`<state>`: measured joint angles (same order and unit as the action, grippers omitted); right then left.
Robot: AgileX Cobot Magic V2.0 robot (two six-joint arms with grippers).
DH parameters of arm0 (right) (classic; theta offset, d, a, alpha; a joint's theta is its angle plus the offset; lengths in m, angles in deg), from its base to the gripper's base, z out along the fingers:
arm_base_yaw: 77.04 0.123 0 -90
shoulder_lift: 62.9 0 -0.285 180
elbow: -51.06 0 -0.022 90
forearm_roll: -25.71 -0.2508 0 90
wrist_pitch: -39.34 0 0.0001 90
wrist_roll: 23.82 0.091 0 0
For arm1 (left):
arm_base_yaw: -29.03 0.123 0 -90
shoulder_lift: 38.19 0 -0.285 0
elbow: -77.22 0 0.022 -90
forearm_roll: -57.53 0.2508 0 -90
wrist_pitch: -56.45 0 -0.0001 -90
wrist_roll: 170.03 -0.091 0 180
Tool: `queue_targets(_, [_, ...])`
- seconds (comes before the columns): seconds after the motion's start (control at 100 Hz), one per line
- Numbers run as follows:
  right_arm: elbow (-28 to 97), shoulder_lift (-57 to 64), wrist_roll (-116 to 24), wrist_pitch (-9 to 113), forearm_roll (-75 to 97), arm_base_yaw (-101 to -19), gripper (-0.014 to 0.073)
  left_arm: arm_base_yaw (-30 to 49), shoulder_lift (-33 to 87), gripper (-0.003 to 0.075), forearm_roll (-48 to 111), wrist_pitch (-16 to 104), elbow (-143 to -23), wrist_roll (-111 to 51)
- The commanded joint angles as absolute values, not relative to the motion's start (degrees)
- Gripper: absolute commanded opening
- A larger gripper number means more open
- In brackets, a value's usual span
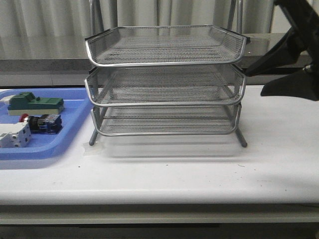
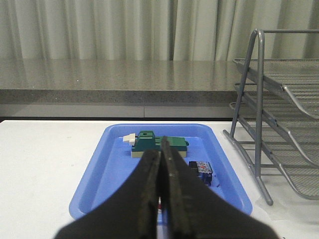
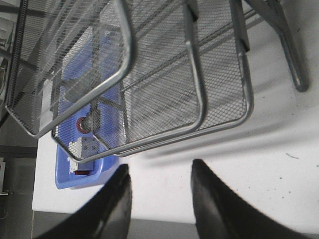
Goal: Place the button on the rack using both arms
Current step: 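Move the right gripper to the middle mesh tray's front rim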
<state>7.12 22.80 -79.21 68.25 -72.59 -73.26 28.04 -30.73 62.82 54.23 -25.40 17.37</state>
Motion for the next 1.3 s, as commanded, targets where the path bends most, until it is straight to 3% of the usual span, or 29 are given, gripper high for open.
queue_targets(0.0, [8.84,25.15,-85.59,72.04,-80.09,-73.33,0.0313,28.16,-32.45,-0.0020,62.29,58.27,-23.06,18.01])
queue_targets(0.33, [13.86,36.22,-90.86,78.88,-85.29,-73.33,0.0313,28.16,-32.45,-0.0020,62.29,58.27,-23.06,18.01])
queue_targets(0.83, [19.77,39.56,-90.86,76.16,-85.29,-73.33,0.0303,28.16,-32.45,-0.0020,62.29,58.27,-23.06,18.01])
queue_targets(0.95, [19.83,39.56,-90.86,75.28,-85.29,-73.33,0.0201,28.16,-32.45,-0.0020,62.29,58.27,-23.06,18.01])
queue_targets(1.14, [19.83,39.56,-90.86,75.41,-84.02,-73.33,-0.0075,28.16,-32.45,-0.0020,62.29,58.27,-23.06,18.01])
queue_targets(1.29, [18.53,39.50,-90.86,75.41,-83.58,-73.33,-0.0060,28.16,-32.45,-0.0020,62.29,58.27,-23.06,18.01])
